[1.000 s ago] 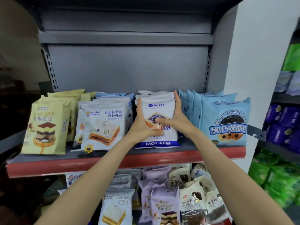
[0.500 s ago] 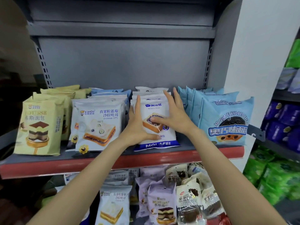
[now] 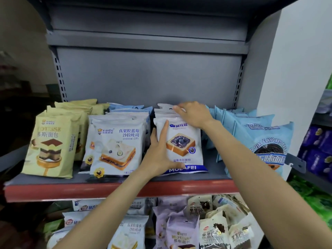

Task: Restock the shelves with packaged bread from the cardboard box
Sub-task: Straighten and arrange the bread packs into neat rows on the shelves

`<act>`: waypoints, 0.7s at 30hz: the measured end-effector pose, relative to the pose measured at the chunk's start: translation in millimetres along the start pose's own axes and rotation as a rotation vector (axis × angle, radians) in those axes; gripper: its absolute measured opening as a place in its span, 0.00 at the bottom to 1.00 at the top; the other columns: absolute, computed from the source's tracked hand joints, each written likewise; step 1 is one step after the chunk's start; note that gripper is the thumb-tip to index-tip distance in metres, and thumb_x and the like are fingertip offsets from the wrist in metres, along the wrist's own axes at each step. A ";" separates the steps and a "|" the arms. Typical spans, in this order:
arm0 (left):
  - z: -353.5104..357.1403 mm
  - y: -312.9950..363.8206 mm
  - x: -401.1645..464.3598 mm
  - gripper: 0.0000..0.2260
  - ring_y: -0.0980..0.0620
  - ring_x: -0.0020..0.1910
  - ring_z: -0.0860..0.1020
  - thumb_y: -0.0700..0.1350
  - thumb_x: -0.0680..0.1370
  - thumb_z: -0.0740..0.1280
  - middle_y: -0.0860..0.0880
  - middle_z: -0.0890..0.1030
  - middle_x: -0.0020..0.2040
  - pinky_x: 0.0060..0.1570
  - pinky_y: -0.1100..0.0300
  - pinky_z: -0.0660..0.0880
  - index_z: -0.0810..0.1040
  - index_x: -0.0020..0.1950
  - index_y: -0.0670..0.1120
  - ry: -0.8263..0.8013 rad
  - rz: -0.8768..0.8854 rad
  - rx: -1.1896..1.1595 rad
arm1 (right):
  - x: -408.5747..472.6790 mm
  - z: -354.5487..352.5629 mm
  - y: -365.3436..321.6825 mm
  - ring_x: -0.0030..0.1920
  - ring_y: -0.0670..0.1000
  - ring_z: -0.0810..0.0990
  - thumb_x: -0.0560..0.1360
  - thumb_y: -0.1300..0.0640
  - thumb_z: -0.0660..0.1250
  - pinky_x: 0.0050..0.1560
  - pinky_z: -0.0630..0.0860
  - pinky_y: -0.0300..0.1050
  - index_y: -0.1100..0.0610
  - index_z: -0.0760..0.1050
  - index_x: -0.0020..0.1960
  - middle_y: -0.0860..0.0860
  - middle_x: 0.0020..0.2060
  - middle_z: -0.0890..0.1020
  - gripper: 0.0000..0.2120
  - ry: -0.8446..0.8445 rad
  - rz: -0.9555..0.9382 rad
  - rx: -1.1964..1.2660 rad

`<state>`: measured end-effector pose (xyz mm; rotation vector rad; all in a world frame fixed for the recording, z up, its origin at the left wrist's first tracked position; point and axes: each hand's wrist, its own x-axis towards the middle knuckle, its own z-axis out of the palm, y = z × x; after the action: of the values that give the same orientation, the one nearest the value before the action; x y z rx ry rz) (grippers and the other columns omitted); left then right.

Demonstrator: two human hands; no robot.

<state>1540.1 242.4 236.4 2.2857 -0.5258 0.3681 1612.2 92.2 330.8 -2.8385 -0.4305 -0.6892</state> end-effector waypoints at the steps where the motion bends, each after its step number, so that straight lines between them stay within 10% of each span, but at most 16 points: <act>1: 0.0 -1.3 1.0 0.61 0.50 0.76 0.49 0.54 0.62 0.80 0.47 0.36 0.77 0.68 0.56 0.61 0.31 0.72 0.62 0.003 0.006 0.020 | 11.6 -1.7 2.7 0.62 0.58 0.74 0.80 0.47 0.55 0.62 0.69 0.54 0.52 0.74 0.63 0.55 0.61 0.78 0.17 0.022 -0.001 0.023; 13: -0.5 -4.2 6.9 0.62 0.45 0.71 0.65 0.49 0.62 0.80 0.47 0.43 0.77 0.62 0.55 0.67 0.30 0.71 0.65 -0.017 -0.006 0.063 | 86.0 13.8 10.7 0.64 0.56 0.72 0.78 0.54 0.63 0.64 0.67 0.46 0.57 0.71 0.67 0.54 0.65 0.74 0.18 -0.389 0.000 -0.178; 21: 1.1 -0.6 12.1 0.61 0.42 0.66 0.71 0.49 0.60 0.81 0.48 0.46 0.75 0.59 0.52 0.72 0.34 0.73 0.65 0.001 -0.014 0.101 | 91.9 10.6 21.1 0.64 0.54 0.69 0.77 0.56 0.61 0.62 0.61 0.52 0.47 0.77 0.56 0.51 0.58 0.77 0.11 -0.093 0.016 -0.405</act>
<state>1551.1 238.8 240.3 2.3853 -0.5003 0.3963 1701.5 96.5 362.5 -3.2600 -0.3094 -0.7139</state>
